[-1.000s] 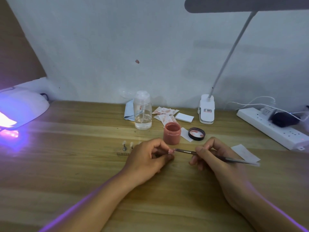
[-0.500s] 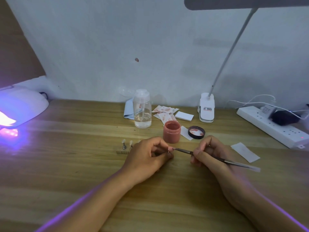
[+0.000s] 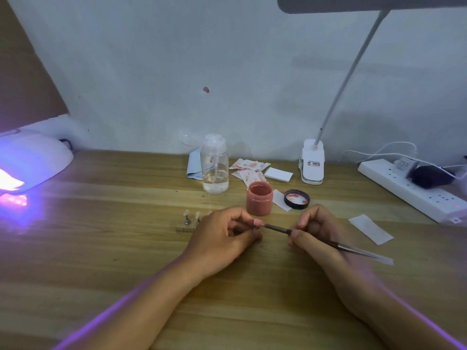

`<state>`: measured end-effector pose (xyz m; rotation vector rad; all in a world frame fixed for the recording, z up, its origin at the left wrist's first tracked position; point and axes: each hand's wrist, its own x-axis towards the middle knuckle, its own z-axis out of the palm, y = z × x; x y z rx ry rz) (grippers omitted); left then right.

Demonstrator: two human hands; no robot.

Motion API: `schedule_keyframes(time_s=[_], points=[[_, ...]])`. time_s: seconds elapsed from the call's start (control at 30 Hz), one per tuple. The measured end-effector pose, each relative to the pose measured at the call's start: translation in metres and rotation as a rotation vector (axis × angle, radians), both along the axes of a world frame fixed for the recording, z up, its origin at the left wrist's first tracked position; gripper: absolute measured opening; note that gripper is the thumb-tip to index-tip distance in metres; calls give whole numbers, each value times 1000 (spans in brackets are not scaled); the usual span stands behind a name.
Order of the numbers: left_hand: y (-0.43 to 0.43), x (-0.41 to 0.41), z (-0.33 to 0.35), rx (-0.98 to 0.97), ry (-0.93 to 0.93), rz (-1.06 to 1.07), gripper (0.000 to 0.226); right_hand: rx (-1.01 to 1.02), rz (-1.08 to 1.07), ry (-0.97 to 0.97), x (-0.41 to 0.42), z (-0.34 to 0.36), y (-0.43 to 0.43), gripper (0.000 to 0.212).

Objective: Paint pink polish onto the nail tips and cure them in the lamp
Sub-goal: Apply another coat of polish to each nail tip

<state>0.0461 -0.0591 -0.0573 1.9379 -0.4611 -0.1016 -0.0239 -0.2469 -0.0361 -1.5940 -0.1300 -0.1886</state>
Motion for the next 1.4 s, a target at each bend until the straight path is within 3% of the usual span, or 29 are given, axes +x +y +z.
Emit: schedule_keyframes(time_s=[0.8,1.4], points=[[-1,-1,1,11,13,5,15,-31,-50,-21,1,-1,1,21],[0,1,-1,7,17,12,13,-24,-86,-24,1,0,1,15]])
